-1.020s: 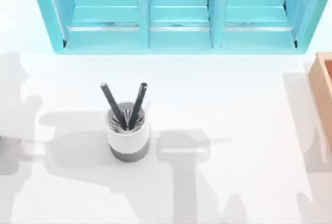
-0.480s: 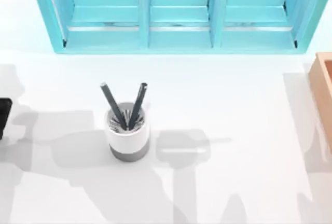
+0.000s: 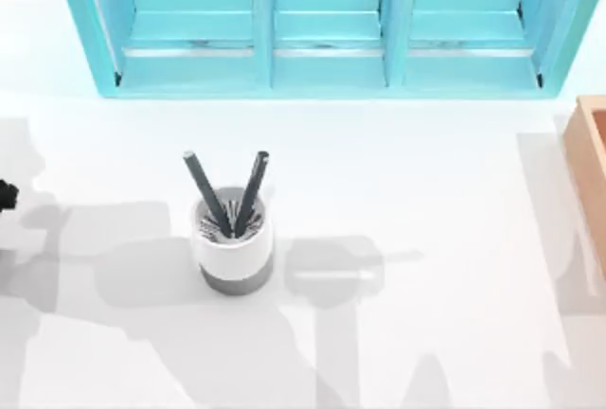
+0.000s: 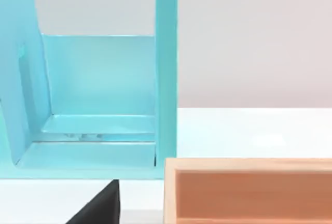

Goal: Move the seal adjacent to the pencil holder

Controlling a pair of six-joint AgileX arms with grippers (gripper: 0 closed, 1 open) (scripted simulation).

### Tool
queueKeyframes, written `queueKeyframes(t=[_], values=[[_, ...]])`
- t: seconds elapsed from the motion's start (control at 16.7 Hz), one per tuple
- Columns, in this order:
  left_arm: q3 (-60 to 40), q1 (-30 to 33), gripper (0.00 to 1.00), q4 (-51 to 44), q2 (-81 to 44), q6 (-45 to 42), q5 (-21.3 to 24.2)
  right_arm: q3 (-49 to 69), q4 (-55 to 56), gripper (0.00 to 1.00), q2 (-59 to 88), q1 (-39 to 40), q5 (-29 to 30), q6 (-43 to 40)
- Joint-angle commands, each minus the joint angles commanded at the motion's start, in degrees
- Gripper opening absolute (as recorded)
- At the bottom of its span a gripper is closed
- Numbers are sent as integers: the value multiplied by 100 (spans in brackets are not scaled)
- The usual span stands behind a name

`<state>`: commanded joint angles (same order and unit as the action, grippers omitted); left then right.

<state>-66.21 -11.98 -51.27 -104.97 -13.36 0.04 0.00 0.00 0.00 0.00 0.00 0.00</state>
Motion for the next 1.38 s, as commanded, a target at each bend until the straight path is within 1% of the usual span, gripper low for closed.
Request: queueKeyframes(t=[0.42, 0.48, 1.02, 1.2, 1.38], values=[[0, 0, 2, 0, 0, 0, 0, 0, 0, 100, 0, 0, 0, 0], [0, 0, 0, 0, 0, 0, 0, 0, 0, 100, 0, 0, 0, 0], [-17, 22, 0, -14, 7, 9, 2, 0, 0, 100, 0, 0, 0, 0], [-402, 360, 0, -404, 35, 360, 1, 0, 0, 100, 0, 0, 0, 0], [-1094, 1004, 0, -1265, 130, 1009, 2, 0, 0, 100, 0, 0, 0, 0]])
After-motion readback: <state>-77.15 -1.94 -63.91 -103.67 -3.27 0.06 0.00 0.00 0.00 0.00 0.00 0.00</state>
